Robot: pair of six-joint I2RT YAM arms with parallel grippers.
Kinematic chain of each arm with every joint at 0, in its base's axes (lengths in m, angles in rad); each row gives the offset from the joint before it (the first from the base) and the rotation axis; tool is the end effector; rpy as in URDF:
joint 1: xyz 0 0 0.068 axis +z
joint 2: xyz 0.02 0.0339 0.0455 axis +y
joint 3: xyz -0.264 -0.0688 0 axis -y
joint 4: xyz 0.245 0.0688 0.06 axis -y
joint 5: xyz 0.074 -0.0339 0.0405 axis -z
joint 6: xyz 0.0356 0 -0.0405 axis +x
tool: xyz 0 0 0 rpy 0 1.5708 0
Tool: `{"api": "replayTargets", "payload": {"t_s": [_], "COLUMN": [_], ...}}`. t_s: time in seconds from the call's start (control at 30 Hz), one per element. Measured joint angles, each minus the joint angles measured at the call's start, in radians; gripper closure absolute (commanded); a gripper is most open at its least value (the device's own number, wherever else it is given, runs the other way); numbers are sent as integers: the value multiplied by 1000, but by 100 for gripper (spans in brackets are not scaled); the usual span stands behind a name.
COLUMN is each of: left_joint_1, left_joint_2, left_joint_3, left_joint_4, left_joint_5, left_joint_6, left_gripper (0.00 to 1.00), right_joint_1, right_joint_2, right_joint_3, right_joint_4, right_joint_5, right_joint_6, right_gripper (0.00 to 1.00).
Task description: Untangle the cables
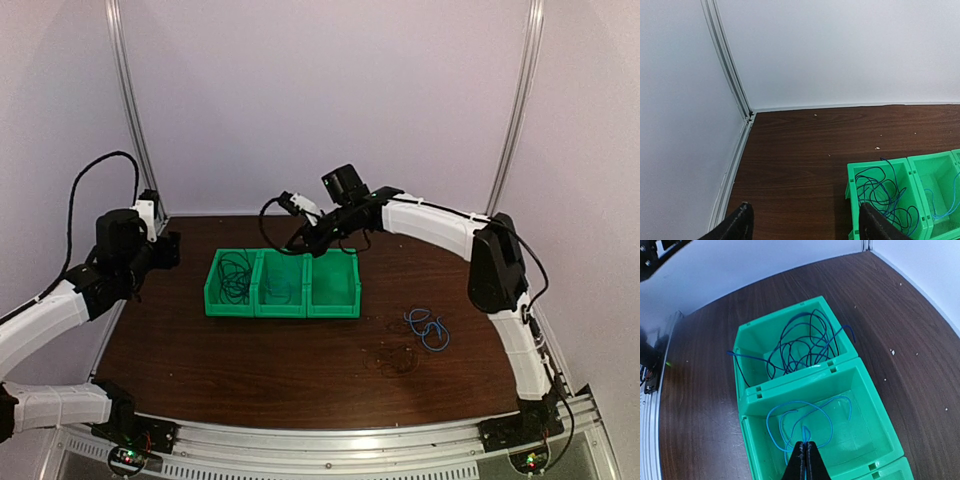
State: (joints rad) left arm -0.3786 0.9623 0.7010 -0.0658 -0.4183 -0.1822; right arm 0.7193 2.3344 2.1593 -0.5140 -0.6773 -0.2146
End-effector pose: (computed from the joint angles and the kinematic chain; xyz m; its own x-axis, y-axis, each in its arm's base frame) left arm 0.2118 -0.0687 0.2906 -0.2900 -0.0628 -0.9550 -0.0734 0.9964 -0.0432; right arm 0.3861 0.3678 0.2559 -0.2805 -0.4663 -0.8390 -0.9590 0.1722 0.2250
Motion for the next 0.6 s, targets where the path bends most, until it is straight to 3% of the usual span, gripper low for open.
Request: {"api": "replayTargets", "payload": {"t_s": [0.17, 0.27, 0.6], "left_joint_1": [0, 0, 0], "left_joint_2": [-2, -3, -3], "left_joint_3": [0, 0, 0], "left_joint_4": [5, 5, 5], "left_joint_5": [3, 4, 18], "left_joint_6": [0, 1, 1], "left_gripper": [27, 27, 28], "right_joint_1": [28, 56, 105], "right_joint_2": [73, 101, 89], "right_joint_3": [18, 42, 45], "right_joint_4": [-12, -23, -47], "right_joint_5": [92, 166, 311], "right_joint_6": [-19, -46, -85], "right_gripper": [100, 87, 61]}}
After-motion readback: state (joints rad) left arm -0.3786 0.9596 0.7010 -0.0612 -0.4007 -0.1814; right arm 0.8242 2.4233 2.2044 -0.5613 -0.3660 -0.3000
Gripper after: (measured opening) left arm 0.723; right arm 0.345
